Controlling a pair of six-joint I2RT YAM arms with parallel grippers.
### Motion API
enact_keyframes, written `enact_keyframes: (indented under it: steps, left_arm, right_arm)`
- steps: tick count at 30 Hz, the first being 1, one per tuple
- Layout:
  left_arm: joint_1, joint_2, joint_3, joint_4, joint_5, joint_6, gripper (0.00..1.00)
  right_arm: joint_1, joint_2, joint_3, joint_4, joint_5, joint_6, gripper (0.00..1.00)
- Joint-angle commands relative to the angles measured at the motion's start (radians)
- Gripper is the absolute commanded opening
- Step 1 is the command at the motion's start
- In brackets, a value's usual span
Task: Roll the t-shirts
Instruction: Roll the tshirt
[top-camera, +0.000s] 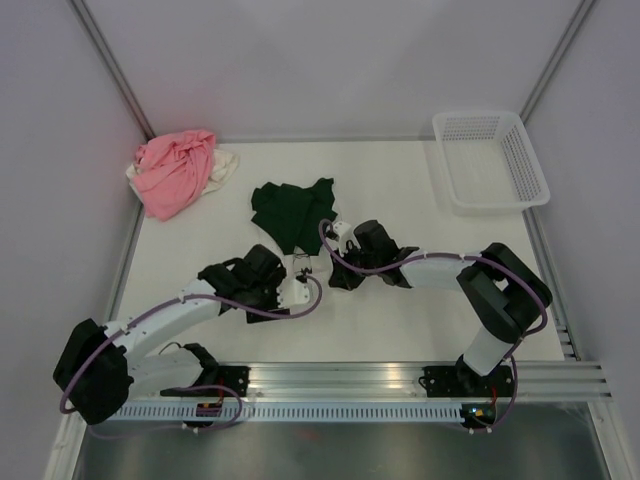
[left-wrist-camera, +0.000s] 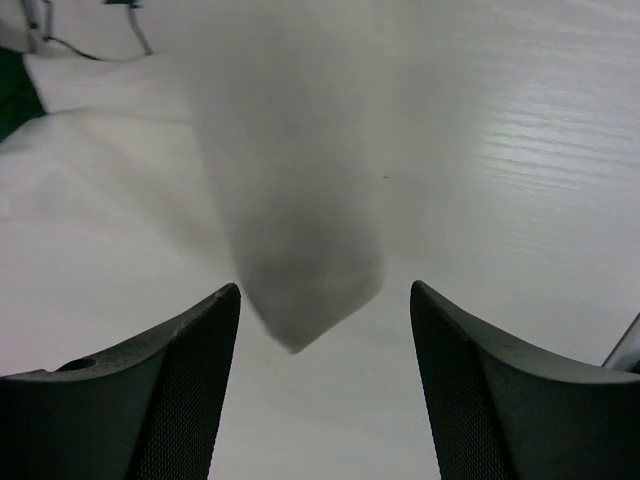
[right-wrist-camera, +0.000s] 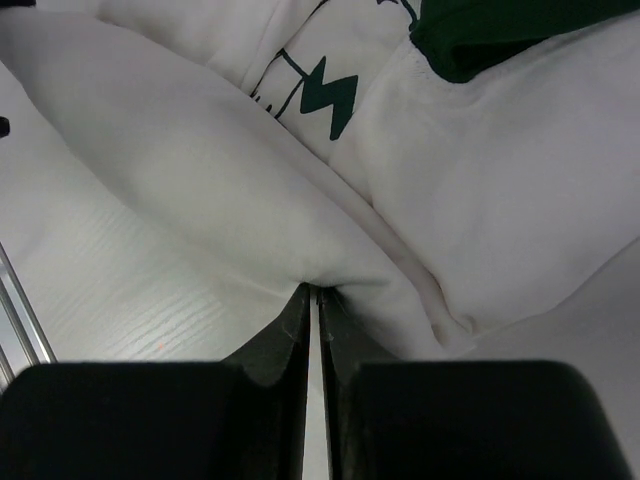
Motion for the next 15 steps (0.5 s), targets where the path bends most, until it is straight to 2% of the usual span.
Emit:
enact_keyframes:
  steps: [1,6,12,15]
  left_arm:
    - [-0.074,-0.048,-0.075,0.121,-0.133,-0.079,0.75]
    - [-0.098,0.008,-0.078,0.147,-0.164,-0.111,0.75]
    - [-0.103,0.041,-0.113,0.189,-0.121,-0.077,0.74]
    - [-0.095,0.084,-0.097,0.230,-0.219,-0.108,0.68]
  right_arm:
    - [-0.008,0.012,0.050,0.040,-0.033,0.034,0.12]
    - [-0.011,0.020,0.059,0.032,-0.030,0.033,0.12]
    - [-0.014,0.024,0.062,0.022,-0.017,0.033,0.12]
    - [-0.015,0.023,0.064,0.008,-0.007,0.033,0.12]
